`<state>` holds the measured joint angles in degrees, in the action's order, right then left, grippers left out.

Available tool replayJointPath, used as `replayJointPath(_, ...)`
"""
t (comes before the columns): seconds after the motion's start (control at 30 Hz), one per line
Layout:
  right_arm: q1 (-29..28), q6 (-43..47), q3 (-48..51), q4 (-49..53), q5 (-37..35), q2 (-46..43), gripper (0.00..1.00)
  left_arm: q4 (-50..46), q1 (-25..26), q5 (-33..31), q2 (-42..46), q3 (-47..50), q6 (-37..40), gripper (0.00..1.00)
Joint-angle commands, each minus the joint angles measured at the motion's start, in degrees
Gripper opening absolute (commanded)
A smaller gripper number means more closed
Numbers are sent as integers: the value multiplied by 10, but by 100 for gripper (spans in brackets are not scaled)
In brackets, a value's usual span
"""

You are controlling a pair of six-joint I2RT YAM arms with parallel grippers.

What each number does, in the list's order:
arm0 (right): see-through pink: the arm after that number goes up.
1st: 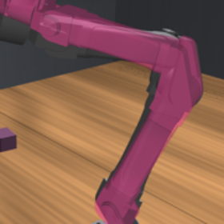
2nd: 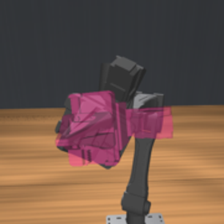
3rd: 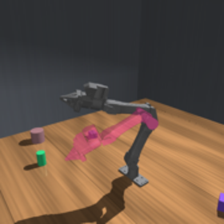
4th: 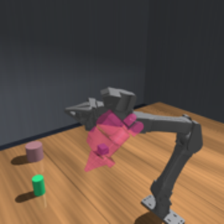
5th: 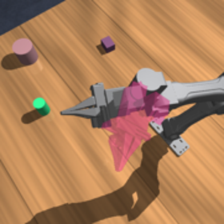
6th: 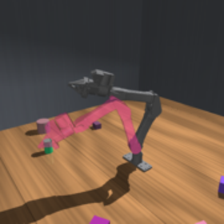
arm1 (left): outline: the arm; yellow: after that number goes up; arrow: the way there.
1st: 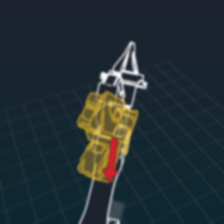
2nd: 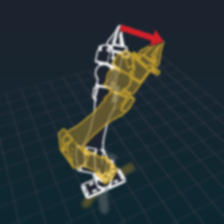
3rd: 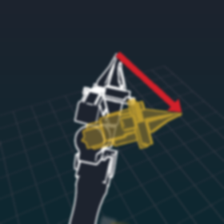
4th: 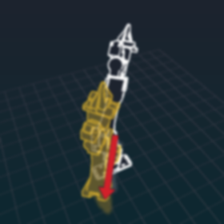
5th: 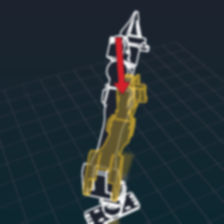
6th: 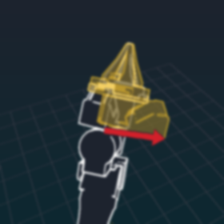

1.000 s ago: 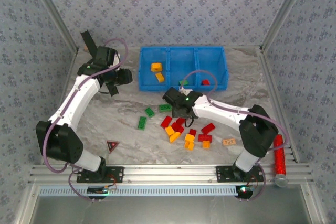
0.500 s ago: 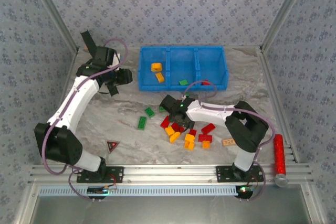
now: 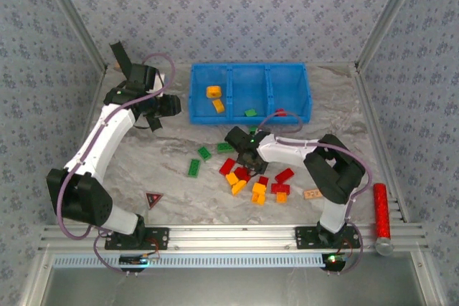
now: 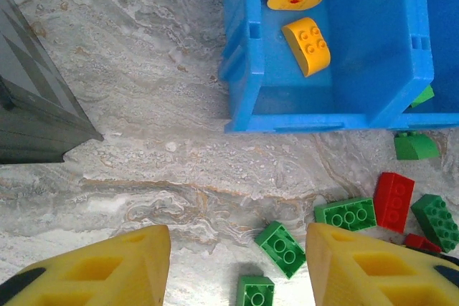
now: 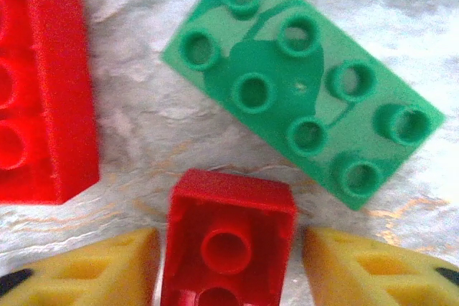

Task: Sort the legos into containers by color
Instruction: Pick up the lego from the center of the table.

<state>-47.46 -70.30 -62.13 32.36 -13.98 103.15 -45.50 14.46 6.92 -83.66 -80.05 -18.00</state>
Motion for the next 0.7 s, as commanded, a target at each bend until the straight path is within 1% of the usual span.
replayJointPath(0.0,14,16,5,-23,-3,35,48,-21,-4,16,9,-4,10,53)
replayJointPath(0.1,11,35,7,-17,-1,36,36,-35,-2,27,12,9,11,53)
replayJointPath(0.2,2,72,11,-7,-7,20,30,-58,10,26,24,46,10,53)
replayJointPath(0.33,-15,137,17,15,-21,-33,27,-65,47,26,50,123,1,55)
replayJointPath(0.5,-23,224,3,108,-47,-141,26,-30,103,28,73,215,-45,58)
replayJointPath(0.57,-14,260,-11,138,-51,-185,26,-12,126,23,73,236,-63,58)
replayJointPath(0.67,19,320,-43,180,-68,-236,27,10,159,2,57,254,-82,58)
